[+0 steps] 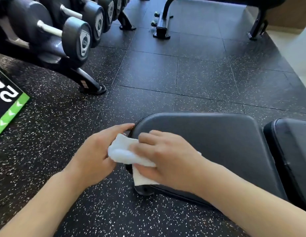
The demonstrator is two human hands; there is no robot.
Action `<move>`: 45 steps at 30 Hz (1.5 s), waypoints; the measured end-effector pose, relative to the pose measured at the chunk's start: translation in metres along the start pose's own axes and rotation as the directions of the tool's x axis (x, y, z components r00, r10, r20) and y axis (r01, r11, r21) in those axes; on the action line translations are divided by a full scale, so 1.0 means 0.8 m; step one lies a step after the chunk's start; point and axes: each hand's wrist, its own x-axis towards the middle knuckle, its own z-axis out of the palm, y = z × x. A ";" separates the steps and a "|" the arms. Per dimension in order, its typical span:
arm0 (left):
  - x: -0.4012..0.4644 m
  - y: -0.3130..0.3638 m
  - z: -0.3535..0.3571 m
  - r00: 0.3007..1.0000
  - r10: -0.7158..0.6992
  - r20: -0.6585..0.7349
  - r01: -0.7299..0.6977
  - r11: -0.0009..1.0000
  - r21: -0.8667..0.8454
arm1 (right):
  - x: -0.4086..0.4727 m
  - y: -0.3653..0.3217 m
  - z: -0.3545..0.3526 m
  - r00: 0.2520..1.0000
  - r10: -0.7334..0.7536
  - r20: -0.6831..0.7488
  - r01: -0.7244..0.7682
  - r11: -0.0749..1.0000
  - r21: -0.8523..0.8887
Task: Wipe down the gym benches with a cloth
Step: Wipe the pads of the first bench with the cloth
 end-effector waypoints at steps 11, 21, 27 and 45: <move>-0.021 -0.006 -0.001 0.999 -0.032 0.017 0.030 0.993 0.114 | 0.028 0.001 0.001 0.969 0.209 -0.135 -0.218 0.974 -0.057; -0.007 -0.003 0.014 1.000 0.002 -0.013 -0.001 0.997 0.073 | 0.004 0.070 -0.035 0.809 0.525 -0.264 -0.562 0.823 -0.087; 0.007 0.000 0.030 1.000 -0.011 -0.012 0.010 0.996 -0.089 | -0.010 0.013 -0.007 0.944 0.301 -0.138 -0.315 0.943 -0.102; 0.024 0.046 0.067 0.987 -0.113 -0.113 0.104 0.991 -0.085 | -0.034 0.130 -0.056 0.675 0.644 -0.360 -0.705 0.708 -0.055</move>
